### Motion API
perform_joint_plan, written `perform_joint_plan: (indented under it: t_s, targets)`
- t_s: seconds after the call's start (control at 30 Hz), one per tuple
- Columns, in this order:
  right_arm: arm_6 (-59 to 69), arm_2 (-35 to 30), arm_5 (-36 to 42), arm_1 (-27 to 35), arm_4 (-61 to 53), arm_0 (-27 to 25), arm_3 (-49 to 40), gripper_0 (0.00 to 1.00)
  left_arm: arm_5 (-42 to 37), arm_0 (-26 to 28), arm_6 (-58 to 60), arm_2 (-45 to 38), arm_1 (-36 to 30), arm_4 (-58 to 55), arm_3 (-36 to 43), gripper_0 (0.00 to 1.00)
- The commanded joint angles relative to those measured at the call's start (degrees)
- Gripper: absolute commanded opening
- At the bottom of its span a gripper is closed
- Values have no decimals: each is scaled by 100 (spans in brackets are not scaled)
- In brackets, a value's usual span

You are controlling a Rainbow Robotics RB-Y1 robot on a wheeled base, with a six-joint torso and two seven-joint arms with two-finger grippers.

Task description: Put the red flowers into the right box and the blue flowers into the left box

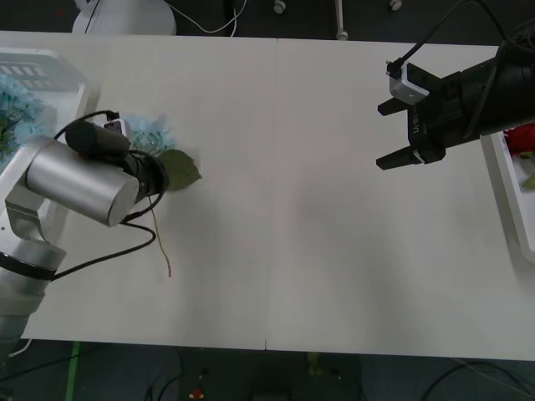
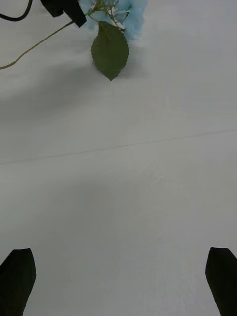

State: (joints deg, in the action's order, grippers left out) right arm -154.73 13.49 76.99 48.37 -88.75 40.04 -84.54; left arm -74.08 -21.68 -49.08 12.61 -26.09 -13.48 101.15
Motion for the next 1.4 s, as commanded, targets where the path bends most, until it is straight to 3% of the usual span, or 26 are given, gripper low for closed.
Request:
perform_joint_plan:
  t_s: [0.03,0.33,0.57,0.9,1.1,1.33,1.37,1.4]
  targets:
    - [-27,22,-52,252,-11,4,-141,100,-537,-723,-410,-918,-27,-305,502,0]
    - [-27,22,-52,252,-11,4,-141,100,-1143,-1154,-1992,-2447,-335,-182,230,0]
    - [-27,22,-52,252,-11,4,-141,100,-1284,-1462,-3125,-3581,-845,-182,-623,0]
    - [-27,22,-52,252,-11,4,-141,100,-396,-1840,-3679,-4179,-1363,3,-2398,0]
    - [-27,22,-52,252,-11,4,-141,100,606,-2147,-3828,-4258,-1495,407,-3682,0]
    - [-27,22,-52,252,-11,4,-141,100,1528,-2121,-4162,-4240,-1504,425,-4411,1]
    - [-27,22,-52,252,-11,4,-141,100,1537,-2121,-4162,-4222,-1504,407,-4429,7]
    - [-27,22,-52,252,-11,4,-141,100,1537,-2121,-4171,-4187,-1504,416,-4429,28]
